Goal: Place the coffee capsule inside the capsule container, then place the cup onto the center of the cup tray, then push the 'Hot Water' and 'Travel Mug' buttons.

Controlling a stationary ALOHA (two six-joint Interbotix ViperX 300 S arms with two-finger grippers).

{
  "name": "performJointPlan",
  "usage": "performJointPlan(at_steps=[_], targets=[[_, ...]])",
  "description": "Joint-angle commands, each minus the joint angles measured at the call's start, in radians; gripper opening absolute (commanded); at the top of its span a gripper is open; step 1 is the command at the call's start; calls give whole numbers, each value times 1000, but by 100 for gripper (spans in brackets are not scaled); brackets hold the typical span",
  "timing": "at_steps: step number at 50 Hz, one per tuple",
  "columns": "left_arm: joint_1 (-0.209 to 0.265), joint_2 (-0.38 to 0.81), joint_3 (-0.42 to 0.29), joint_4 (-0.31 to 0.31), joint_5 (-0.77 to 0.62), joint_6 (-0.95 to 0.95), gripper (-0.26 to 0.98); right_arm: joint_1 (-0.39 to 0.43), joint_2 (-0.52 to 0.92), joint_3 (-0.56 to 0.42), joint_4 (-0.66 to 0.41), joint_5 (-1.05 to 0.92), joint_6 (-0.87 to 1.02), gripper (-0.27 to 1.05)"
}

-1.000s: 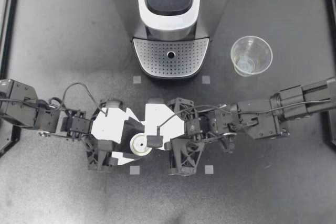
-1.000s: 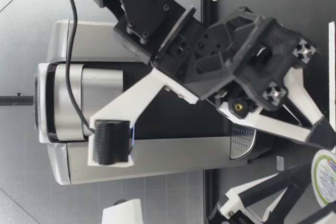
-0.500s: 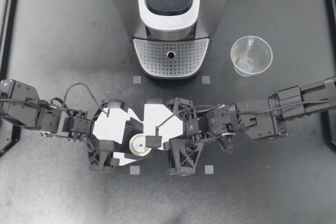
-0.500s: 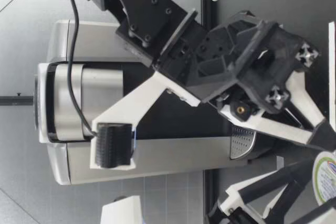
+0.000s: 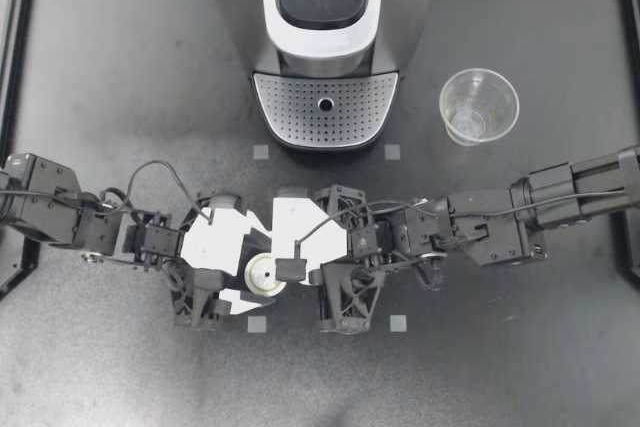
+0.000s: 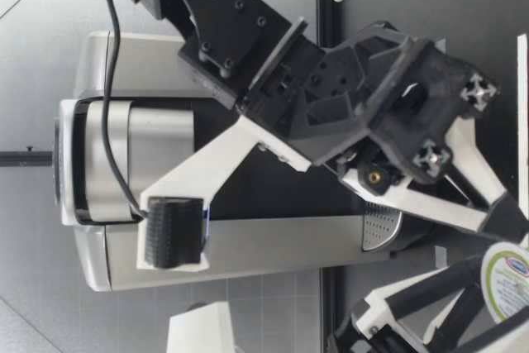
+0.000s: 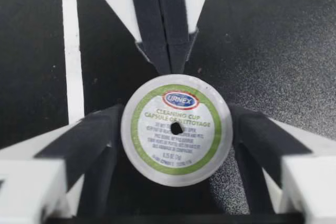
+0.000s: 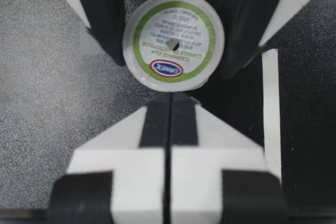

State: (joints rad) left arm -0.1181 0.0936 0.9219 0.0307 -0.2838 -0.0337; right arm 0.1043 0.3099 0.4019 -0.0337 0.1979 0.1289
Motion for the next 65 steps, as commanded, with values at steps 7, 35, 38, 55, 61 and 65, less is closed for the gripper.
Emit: performJointPlan(at_steps=[7, 35, 38, 55, 61, 65], targets=[[5, -26, -11, -2, -6, -2, 58, 5, -23, -28, 0, 11, 3, 1], [2, -172, -8, -2, -6, -3, 54, -35, -370, 218, 9, -121, 91, 1], [0, -199, -11, -2, -6, -3, 54, -66, -422, 284, 15, -235, 120, 1], [0, -305, -18, -2, -8, -3, 54, -273, -529, 486, 57, -834, 152, 1], [0, -325, -15, -2, -8, -6, 54, -318, -520, 471, 57, -850, 127, 1], [0, -328, -15, -2, -8, -8, 54, -336, -515, 457, 57, -857, 106, 1]])
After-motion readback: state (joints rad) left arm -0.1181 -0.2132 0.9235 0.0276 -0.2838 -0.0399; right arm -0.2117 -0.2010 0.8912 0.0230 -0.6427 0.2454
